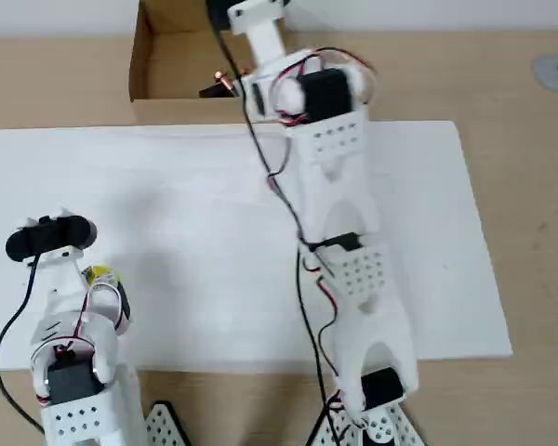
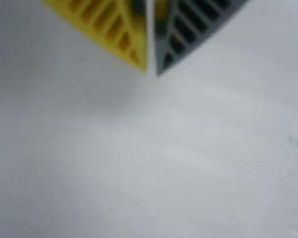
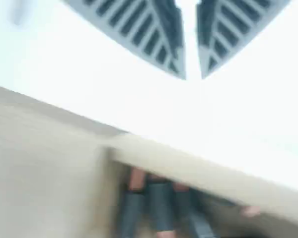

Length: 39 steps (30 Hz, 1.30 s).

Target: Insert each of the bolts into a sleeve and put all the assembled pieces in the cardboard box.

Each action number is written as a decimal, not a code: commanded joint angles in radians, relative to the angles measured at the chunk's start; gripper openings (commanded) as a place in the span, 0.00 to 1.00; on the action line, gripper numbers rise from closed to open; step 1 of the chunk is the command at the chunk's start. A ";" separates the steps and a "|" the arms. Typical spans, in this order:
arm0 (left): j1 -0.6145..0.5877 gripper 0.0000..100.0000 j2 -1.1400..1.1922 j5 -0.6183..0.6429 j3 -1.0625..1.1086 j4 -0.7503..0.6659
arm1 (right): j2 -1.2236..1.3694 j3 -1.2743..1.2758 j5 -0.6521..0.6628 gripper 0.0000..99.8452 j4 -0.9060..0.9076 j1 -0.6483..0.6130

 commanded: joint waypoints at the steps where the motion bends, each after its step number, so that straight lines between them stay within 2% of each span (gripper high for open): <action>1: -0.014 0.01 -0.010 0.006 -0.028 0.008 | -0.168 0.008 0.002 0.01 0.021 0.088; 6: -0.014 0.01 -0.012 0.008 0.021 0.006 | -0.417 0.315 -0.032 0.01 0.023 0.168; 9: -0.012 0.01 -0.012 0.008 0.026 0.005 | -0.648 0.665 -0.089 0.01 0.020 0.170; 13: -0.012 0.01 -0.012 0.008 0.029 0.002 | -0.957 1.164 -0.095 0.01 0.014 0.139; 19: -0.012 0.01 -0.012 0.008 0.055 -0.003 | -1.288 1.721 -0.091 0.01 -0.075 0.140; 25: -0.014 0.01 -0.012 0.003 0.055 -0.005 | -1.558 2.140 -0.089 0.01 -0.278 0.142; 34: -0.014 0.01 -0.012 0.003 0.055 -0.002 | -1.940 2.717 -0.089 0.01 -0.746 0.140; 39: -0.014 0.01 -0.012 0.003 0.055 -0.002 | -2.129 2.976 -0.041 0.01 -0.896 0.140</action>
